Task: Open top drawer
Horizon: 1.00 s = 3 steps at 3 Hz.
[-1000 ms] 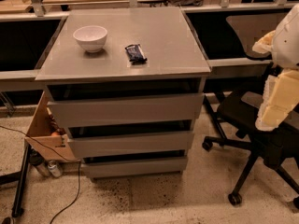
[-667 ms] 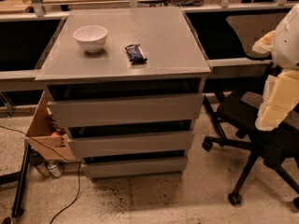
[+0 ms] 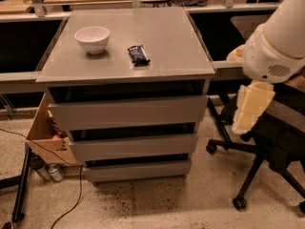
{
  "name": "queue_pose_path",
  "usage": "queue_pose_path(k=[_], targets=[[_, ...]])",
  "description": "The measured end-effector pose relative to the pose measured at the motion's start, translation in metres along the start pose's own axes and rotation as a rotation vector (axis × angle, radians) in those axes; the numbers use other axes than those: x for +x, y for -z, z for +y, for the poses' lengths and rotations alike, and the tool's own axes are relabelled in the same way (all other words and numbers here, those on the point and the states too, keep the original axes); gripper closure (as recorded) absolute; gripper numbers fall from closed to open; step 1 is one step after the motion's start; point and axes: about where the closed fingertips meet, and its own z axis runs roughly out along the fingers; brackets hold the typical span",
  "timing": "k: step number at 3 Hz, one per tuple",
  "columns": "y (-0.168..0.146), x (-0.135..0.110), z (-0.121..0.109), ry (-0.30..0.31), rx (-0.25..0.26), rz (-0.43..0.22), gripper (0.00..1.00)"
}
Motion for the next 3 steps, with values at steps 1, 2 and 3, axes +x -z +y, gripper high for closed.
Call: queue_pose_path(k=[1, 2, 3], targets=[[-0.041, -0.026, -0.014, 0.073, -0.069, -0.039, 0.00], [-0.091, -0.055, -0.030, 0.141, -0.146, -0.091, 0.00], [-0.161, -0.092, -0.045, 0.200, -0.244, -0.154, 0.00]])
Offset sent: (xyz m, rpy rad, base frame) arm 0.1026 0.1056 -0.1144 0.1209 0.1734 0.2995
